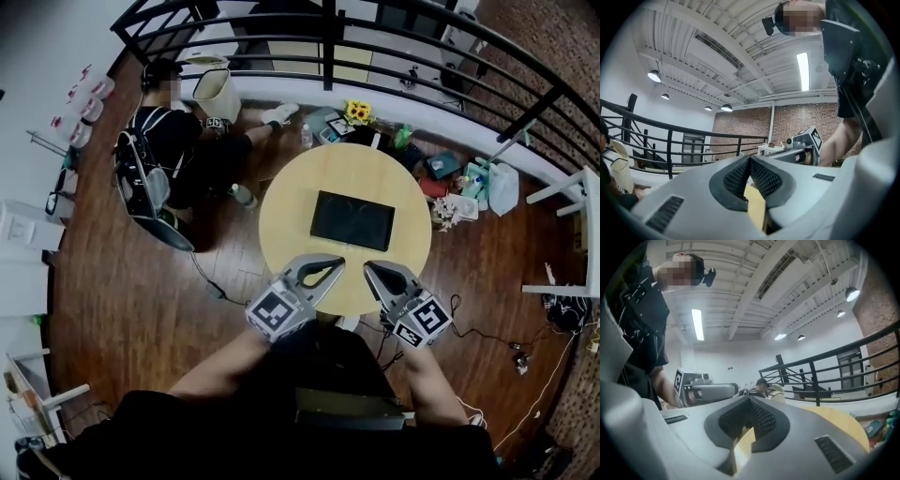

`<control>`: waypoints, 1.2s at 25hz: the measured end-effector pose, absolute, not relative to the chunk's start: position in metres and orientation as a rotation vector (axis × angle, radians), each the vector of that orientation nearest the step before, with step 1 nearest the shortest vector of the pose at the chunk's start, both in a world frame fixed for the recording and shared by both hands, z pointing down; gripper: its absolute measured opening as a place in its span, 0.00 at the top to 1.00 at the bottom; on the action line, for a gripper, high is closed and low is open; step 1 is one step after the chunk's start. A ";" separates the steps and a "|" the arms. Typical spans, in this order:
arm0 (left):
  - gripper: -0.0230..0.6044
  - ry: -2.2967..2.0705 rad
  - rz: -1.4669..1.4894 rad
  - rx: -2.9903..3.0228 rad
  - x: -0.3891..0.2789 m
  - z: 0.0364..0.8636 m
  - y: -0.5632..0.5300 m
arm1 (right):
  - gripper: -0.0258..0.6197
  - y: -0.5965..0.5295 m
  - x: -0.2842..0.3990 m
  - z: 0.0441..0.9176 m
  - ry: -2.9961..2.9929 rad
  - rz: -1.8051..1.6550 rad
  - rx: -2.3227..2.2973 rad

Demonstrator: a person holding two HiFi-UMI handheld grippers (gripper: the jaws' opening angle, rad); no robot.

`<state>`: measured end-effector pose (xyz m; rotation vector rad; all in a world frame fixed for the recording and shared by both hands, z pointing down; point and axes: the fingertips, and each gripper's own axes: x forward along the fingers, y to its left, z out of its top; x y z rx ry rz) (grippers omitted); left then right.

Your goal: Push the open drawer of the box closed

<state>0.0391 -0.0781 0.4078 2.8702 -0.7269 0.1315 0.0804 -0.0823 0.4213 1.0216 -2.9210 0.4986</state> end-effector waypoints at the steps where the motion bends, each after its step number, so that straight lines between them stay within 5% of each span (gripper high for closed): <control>1: 0.93 -0.705 0.140 2.886 0.041 0.402 -0.075 | 0.95 -0.079 0.080 0.412 -2.929 0.467 1.017; 15: 0.93 -0.608 0.084 2.975 0.064 0.329 -0.067 | 0.95 -0.065 0.083 0.310 -3.006 0.212 0.971; 30: 0.93 -0.601 0.056 2.989 0.056 0.326 -0.065 | 0.95 -0.064 0.072 0.309 -2.981 0.156 0.975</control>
